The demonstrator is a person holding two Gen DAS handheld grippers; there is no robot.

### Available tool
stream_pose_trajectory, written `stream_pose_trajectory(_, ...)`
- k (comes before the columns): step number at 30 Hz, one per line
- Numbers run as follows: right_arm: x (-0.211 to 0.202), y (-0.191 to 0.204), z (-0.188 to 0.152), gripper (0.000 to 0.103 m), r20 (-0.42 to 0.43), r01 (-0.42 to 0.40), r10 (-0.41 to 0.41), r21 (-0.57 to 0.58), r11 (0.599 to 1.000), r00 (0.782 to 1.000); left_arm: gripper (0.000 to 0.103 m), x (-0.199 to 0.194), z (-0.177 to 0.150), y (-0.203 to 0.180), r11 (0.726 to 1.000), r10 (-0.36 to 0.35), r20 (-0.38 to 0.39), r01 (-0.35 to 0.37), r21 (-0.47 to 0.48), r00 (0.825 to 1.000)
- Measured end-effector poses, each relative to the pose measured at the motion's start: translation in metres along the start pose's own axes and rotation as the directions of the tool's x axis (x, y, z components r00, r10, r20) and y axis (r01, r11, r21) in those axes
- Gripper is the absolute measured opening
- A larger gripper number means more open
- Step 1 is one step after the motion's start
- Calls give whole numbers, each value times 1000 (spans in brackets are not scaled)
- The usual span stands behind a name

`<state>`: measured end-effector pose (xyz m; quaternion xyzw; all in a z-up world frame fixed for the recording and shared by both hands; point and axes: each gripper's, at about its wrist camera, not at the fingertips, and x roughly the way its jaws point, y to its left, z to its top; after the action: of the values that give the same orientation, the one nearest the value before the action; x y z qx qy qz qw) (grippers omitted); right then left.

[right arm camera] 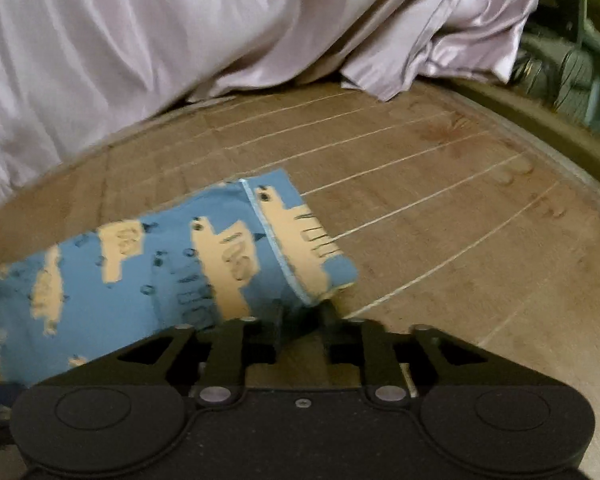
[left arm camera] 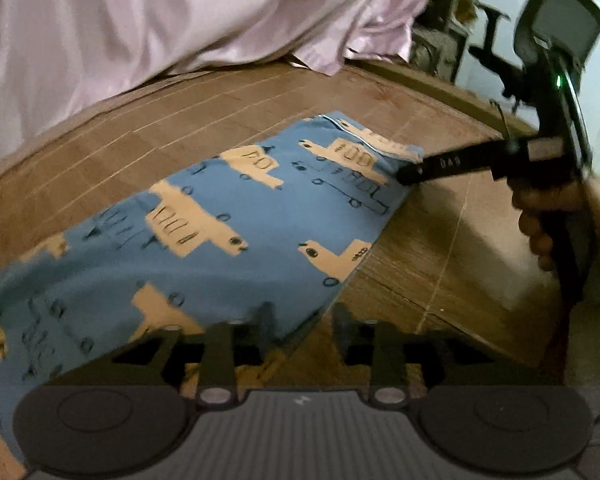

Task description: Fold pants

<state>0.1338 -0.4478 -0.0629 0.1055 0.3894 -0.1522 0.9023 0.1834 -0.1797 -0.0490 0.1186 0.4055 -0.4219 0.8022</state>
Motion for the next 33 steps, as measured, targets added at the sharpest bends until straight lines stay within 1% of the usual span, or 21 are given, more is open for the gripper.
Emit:
stream_pose_trajectory(1, -1, 1, -1, 51, 7, 39, -39, -16, 999, 999, 43, -7, -3, 4, 1000, -6, 7, 6, -24, 1000)
stream_pose_trajectory(2, -1, 2, -2, 65, 14, 68, -67, -25, 997, 998, 49, -16, -6, 8, 999, -7, 16, 8, -46, 1000)
stream_pose_trajectory(3, -3, 2, -3, 65, 29, 73, -72, -31, 997, 997, 55, -25, -10, 11, 998, 5, 28, -4, -67, 1000)
stream_pose_trajectory(4, -5, 4, -4, 65, 42, 68, -67, -40, 997, 997, 64, -37, -18, 17, 995, 35, 47, -31, -90, 998)
stream_pose_trajectory(5, -7, 6, -4, 68, 55, 56, -53, -54, 997, 997, 68, -46, -22, 20, 992, 65, 59, -58, -111, 996)
stream_pose_trajectory(7, -12, 18, -6, 76, 96, 13, -3, -105, 994, 995, 69, -62, -36, 34, 980, 136, 56, -126, -156, 989)
stream_pose_trajectory(9, -16, 36, -9, 85, 121, -49, 72, -181, 982, 990, 69, -72, -48, 52, 952, 220, 16, -211, -223, 975)
stream_pose_trajectory(10, -17, 46, -11, 86, 122, -76, 106, -227, 971, 987, 68, -77, -55, 64, 932, 251, -3, -243, -268, 968)
stream_pose_trajectory(12, -15, 64, -18, 86, 106, -113, 153, -314, 943, 983, 68, -90, -67, 87, 890, 280, -24, -269, -369, 960)
stream_pose_trajectory(14, -12, 77, -24, 86, 77, -139, 179, -367, 920, 981, 68, -104, -82, 108, 842, 307, -40, -291, -454, 951)
stream_pose_trajectory(16, -9, 84, -29, 86, 35, -152, 180, -398, 905, 983, 68, -114, -94, 123, 812, 327, -77, -322, -487, 942)
stream_pose_trajectory(17, -9, 84, -30, 88, 39, -139, 168, -390, 910, 985, 65, -117, -100, 127, 805, 337, -98, -341, -486, 936)
stream_pose_trajectory(18, -8, 83, -29, 90, 27, -130, 152, -378, 917, 988, 64, -123, -104, 128, 809, 349, -93, -350, -473, 933)
stream_pose_trajectory(22, 0, 63, -23, 96, -49, -149, 141, -246, 958, 989, 63, -135, -119, 130, 822, 378, -139, -401, -404, 915)
stream_pose_trajectory(24, -2, 61, -23, 98, -54, -131, 121, -259, 957, 991, 65, -140, -127, 126, 838, 403, -161, -434, -331, 901)
stream_pose_trajectory(26, -5, 62, -23, 96, -55, -126, 116, -281, 951, 992, 64, -147, -129, 127, 849, 385, -177, -423, -318, 906)
stream_pose_trajectory(27, -8, 63, -23, 93, -46, -130, 122, -289, 948, 991, 64, -150, -127, 127, 851, 375, -193, -420, -316, 907)
stream_pose_trajectory(28, -14, 66, -20, 93, -24, -152, 152, -294, 944, 988, 65, -153, -123, 128, 855, 366, -198, -412, -315, 910)
stream_pose_trajectory(30, -24, 74, -12, 96, 11, -236, 252, -318, 918, 968, 71, -162, -107, 128, 883, 335, -160, -368, -290, 929)
stream_pose_trajectory(32, -32, 96, -4, 99, 17, -330, 365, -390, 860, 931, 76, -165, -84, 134, 907, 305, -129, -329, -262, 943)
stream_pose_trajectory(33, -32, 109, -3, 99, -4, -377, 415, -431, 820, 910, 77, -166, -69, 139, 913, 298, -125, -321, -253, 946)
